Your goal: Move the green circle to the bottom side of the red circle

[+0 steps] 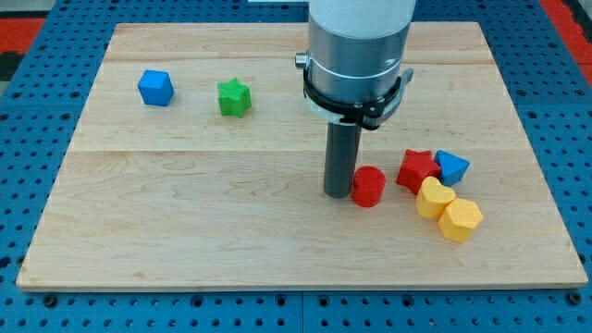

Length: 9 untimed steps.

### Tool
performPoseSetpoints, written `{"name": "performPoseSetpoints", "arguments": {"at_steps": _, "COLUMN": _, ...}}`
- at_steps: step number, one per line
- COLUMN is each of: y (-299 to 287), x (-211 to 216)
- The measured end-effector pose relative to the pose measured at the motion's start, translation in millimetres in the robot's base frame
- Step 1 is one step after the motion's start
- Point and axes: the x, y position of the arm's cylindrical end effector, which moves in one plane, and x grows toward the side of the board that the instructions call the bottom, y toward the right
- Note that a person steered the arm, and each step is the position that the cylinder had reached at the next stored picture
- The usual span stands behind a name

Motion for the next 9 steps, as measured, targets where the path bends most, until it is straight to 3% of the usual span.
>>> {"name": "performPoseSetpoints", "arguments": {"at_steps": 1, "y": 44, "x": -3}}
{"name": "performPoseSetpoints", "arguments": {"at_steps": 2, "y": 25, "x": -5}}
{"name": "performPoseSetpoints", "arguments": {"at_steps": 3, "y": 6, "x": -56}}
{"name": "performPoseSetpoints", "arguments": {"at_steps": 4, "y": 61, "x": -115}}
{"name": "performPoseSetpoints", "arguments": {"at_steps": 5, "y": 79, "x": -169}}
{"name": "performPoseSetpoints", "arguments": {"at_steps": 6, "y": 15, "x": -192}}
{"name": "performPoseSetpoints", "arguments": {"at_steps": 9, "y": -29, "x": -121}}
